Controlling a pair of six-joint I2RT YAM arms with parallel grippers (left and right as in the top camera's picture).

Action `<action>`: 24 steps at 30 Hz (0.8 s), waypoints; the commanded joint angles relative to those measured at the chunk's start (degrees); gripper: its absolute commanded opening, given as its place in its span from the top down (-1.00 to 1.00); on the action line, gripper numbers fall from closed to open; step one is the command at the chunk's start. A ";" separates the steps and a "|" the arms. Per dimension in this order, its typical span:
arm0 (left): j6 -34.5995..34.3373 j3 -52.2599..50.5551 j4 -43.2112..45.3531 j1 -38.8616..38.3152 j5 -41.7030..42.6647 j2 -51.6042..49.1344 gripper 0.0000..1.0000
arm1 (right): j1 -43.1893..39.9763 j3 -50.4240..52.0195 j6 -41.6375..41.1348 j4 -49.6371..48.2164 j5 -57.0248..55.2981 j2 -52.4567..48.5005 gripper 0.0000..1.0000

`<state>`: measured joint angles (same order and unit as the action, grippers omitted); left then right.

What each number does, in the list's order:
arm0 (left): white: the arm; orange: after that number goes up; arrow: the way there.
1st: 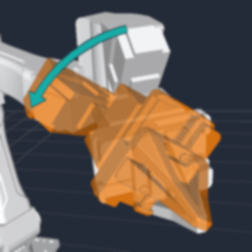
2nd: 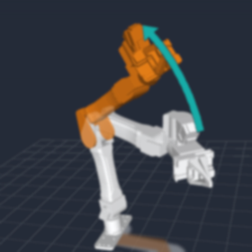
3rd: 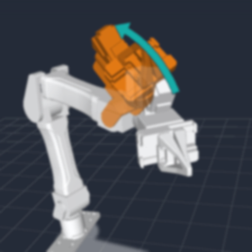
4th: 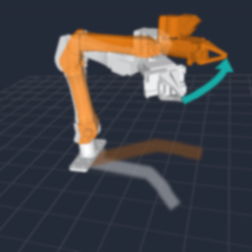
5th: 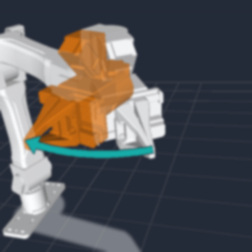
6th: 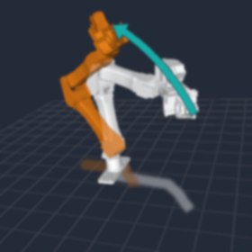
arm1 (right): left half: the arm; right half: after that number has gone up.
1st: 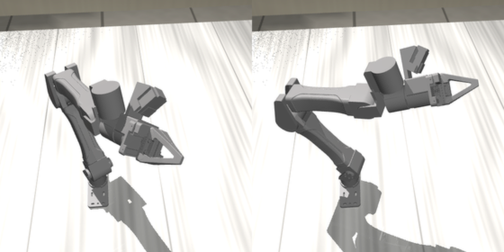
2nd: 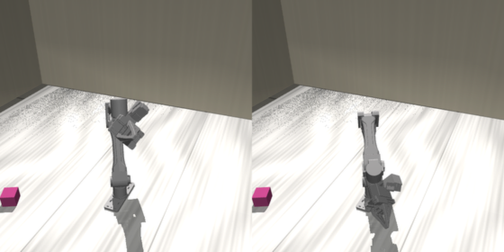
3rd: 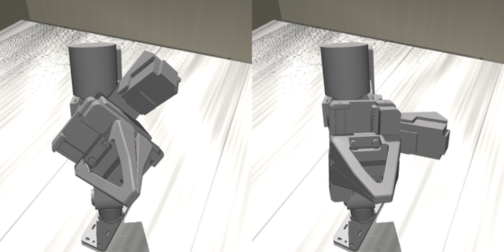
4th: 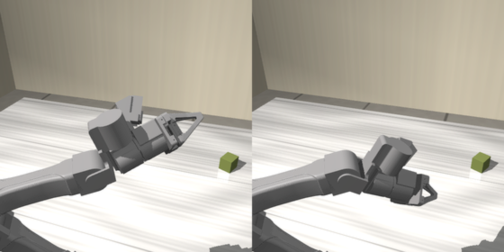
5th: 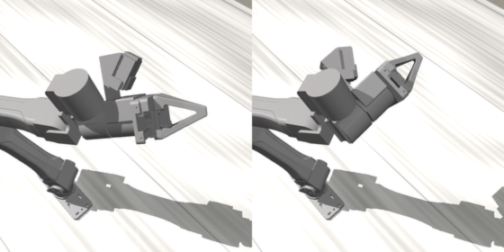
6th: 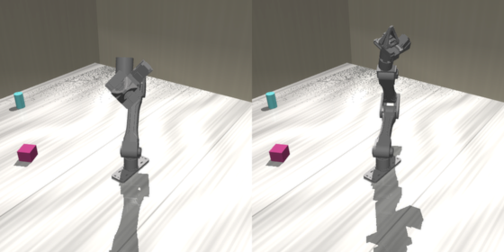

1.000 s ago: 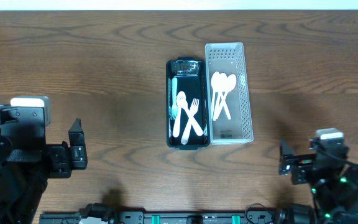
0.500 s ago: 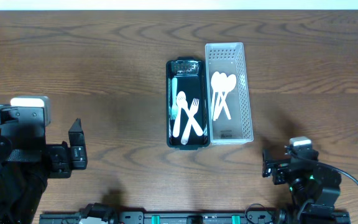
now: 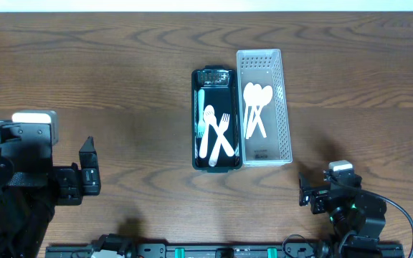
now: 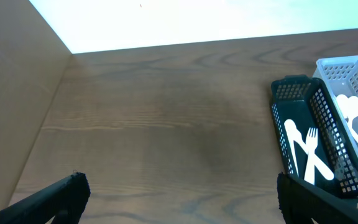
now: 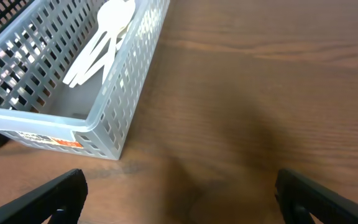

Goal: Pack container

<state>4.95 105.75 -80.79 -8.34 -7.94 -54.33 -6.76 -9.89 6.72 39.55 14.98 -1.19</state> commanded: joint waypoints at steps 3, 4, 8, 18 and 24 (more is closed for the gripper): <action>0.61 0.02 0.02 0.28 -0.70 -0.22 -0.96 | 0.52 0.42 0.63 -0.15 0.44 0.92 -0.99; 0.61 0.02 0.02 0.28 -0.70 -0.22 -0.96 | 0.52 0.42 0.63 -0.15 0.44 0.90 -0.99; 0.59 0.02 0.02 0.28 -0.70 -0.22 -0.96 | 0.52 0.42 0.63 -0.13 0.44 0.87 -0.98; 0.61 0.02 0.02 0.28 -0.70 -0.22 -0.96 | 0.52 0.42 0.63 -0.13 0.44 0.87 -0.98; 0.61 -0.57 0.02 0.31 -0.70 0.24 -0.96 | 0.52 0.42 0.63 -0.13 0.46 0.87 -0.99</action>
<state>4.97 105.75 -80.77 -8.34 -7.94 -54.33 -6.76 -9.89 6.72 39.55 15.00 -0.93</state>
